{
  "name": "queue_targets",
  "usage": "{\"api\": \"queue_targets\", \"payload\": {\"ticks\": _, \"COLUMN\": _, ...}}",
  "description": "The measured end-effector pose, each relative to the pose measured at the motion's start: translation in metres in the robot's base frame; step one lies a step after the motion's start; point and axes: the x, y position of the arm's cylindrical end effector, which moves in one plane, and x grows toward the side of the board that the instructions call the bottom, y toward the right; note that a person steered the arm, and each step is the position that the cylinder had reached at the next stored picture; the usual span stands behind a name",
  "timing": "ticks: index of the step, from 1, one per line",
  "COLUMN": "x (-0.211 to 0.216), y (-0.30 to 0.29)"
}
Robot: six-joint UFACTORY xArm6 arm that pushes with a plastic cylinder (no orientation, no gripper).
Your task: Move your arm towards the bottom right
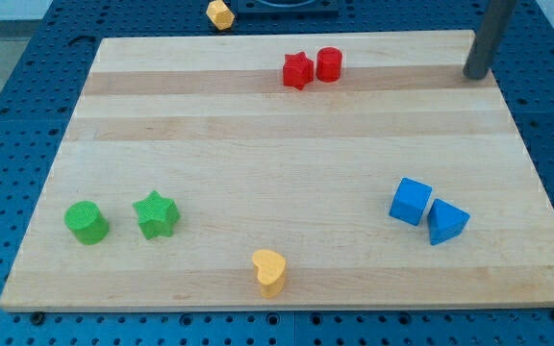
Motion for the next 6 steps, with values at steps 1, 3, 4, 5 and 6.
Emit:
{"api": "queue_targets", "payload": {"ticks": 1, "x": 0.049, "y": 0.001}}
{"api": "queue_targets", "payload": {"ticks": 3, "x": 0.151, "y": 0.002}}
{"api": "queue_targets", "payload": {"ticks": 4, "x": 0.208, "y": 0.001}}
{"api": "queue_targets", "payload": {"ticks": 5, "x": 0.249, "y": 0.0}}
{"api": "queue_targets", "payload": {"ticks": 6, "x": 0.269, "y": -0.015}}
